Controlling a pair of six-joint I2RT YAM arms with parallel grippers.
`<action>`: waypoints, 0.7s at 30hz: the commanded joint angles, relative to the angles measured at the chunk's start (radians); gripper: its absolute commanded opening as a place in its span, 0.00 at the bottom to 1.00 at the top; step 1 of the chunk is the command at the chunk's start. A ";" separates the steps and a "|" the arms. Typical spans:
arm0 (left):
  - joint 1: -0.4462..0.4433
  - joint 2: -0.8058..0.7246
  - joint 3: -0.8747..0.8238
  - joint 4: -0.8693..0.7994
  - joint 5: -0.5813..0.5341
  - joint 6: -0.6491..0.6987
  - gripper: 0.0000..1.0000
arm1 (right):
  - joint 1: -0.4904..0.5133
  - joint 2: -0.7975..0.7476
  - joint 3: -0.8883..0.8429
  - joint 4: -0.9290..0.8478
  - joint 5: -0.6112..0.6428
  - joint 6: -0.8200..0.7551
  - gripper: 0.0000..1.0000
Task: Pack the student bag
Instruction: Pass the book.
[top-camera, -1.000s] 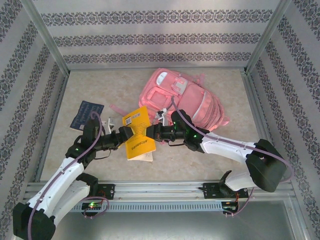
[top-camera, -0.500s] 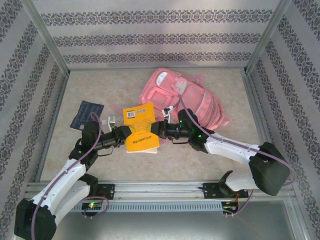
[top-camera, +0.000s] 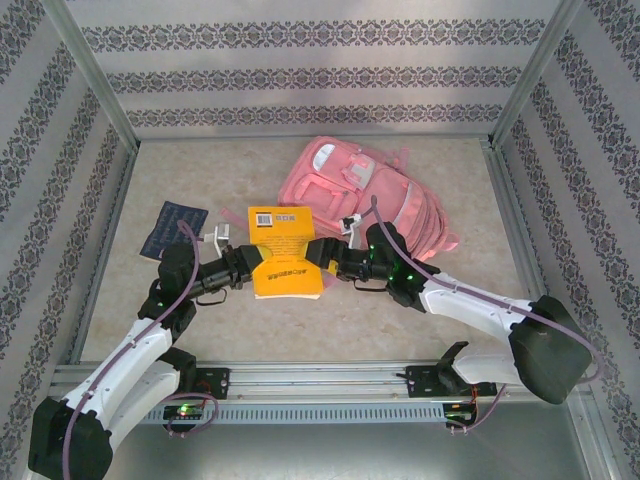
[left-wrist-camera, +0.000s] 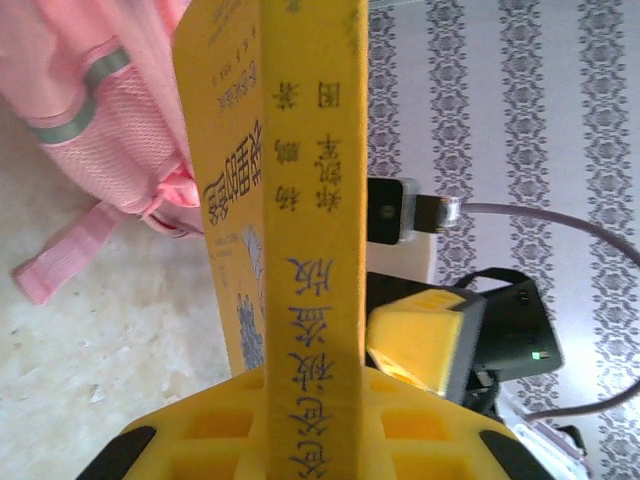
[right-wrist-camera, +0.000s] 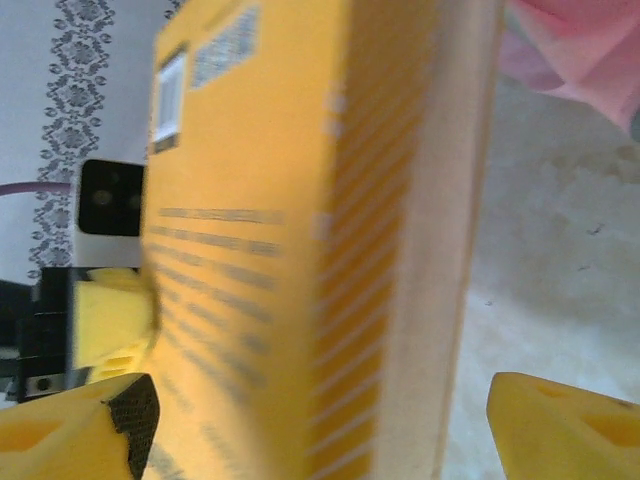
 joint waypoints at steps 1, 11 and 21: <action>0.008 -0.027 -0.005 0.225 0.028 -0.062 0.00 | -0.008 0.033 -0.018 0.030 0.023 -0.012 0.88; 0.007 0.022 -0.035 0.187 0.070 -0.020 0.16 | -0.026 0.078 -0.018 0.275 -0.093 0.073 0.35; 0.007 0.038 -0.003 0.116 0.113 0.061 0.41 | -0.064 -0.013 -0.044 0.193 -0.164 0.016 0.06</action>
